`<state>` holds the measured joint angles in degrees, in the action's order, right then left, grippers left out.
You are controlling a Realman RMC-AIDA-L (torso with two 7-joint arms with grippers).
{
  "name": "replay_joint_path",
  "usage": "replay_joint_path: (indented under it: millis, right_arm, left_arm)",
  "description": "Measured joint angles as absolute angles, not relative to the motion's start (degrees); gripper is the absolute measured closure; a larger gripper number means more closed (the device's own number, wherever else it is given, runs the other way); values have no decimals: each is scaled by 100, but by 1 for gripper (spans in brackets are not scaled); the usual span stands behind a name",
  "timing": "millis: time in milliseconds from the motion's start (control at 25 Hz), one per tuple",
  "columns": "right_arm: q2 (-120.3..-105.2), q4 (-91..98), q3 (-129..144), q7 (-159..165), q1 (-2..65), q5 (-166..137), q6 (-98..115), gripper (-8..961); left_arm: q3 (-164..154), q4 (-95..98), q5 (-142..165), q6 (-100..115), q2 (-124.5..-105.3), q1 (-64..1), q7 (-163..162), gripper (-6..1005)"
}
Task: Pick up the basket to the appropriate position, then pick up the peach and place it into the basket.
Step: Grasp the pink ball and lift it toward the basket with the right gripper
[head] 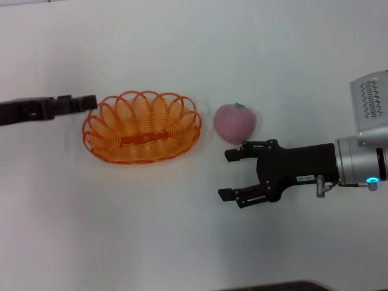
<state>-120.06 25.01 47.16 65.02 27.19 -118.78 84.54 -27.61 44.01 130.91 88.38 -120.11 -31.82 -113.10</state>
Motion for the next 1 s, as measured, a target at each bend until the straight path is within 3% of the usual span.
replay_joint_path:
  millis: [160,400,1000]
  right_arm:
    - [-11987,2509,4749,6504,2739,-11881,8433,24]
    - [-11987,2505,4749,6504,2734,-11883,8427,24]
    - [-11983,2515,4746,6504,2715,-11873,8418,24]
  left_arm:
    - [-2848,4512,12938,9140,-12093,-3029,-9577,106]
    - [-2873,4793,12558,9133,-12363,-2660,-8170,108]
    - [-2619,4560,12096,10041,-12454,-1353,-6326,111]
